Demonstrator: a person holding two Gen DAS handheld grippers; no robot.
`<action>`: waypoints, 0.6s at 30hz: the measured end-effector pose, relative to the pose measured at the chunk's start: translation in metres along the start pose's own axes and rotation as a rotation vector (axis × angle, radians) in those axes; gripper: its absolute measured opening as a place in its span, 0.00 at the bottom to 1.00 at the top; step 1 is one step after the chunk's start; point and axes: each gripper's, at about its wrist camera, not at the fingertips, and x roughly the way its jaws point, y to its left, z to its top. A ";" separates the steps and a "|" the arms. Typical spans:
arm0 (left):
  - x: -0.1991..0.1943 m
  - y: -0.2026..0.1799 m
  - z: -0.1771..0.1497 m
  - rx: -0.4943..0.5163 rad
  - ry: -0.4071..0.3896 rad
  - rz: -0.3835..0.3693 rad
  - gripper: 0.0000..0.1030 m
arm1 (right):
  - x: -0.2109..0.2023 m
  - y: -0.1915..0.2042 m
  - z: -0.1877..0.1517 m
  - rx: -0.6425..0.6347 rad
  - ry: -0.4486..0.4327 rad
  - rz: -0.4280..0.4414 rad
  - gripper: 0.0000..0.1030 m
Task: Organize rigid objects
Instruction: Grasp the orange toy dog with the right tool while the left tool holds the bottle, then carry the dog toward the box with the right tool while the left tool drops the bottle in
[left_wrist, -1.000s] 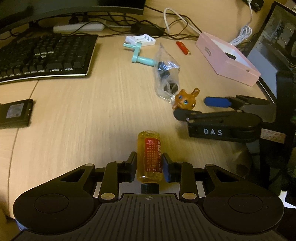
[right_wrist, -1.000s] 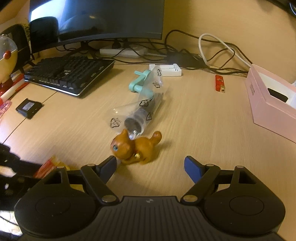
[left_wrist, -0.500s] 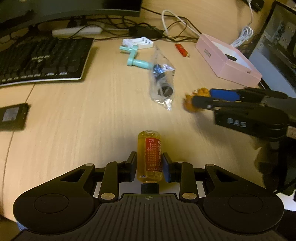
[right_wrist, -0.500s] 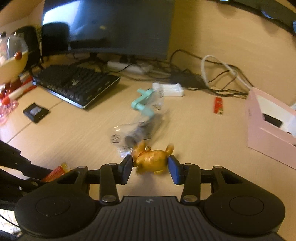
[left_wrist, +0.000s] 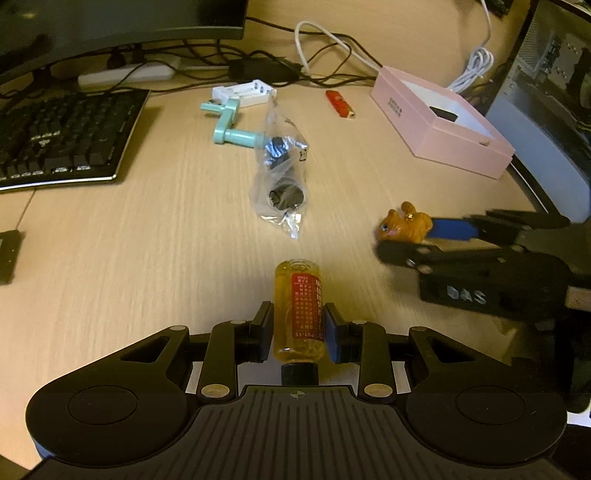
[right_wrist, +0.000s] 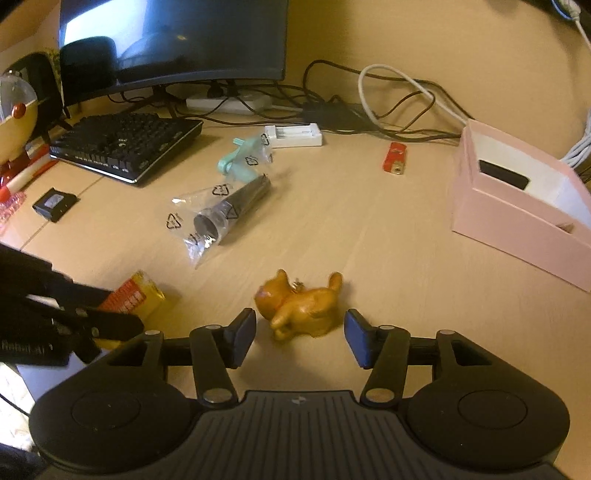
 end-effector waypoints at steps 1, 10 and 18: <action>0.000 0.000 0.000 0.004 -0.002 -0.002 0.32 | 0.003 0.002 0.001 0.003 -0.002 -0.007 0.52; 0.001 -0.015 0.002 0.092 0.010 0.013 0.31 | -0.020 -0.006 0.018 0.005 -0.001 -0.060 0.51; 0.031 -0.068 0.054 0.129 0.045 -0.203 0.31 | -0.076 -0.067 0.005 0.102 -0.047 -0.183 0.51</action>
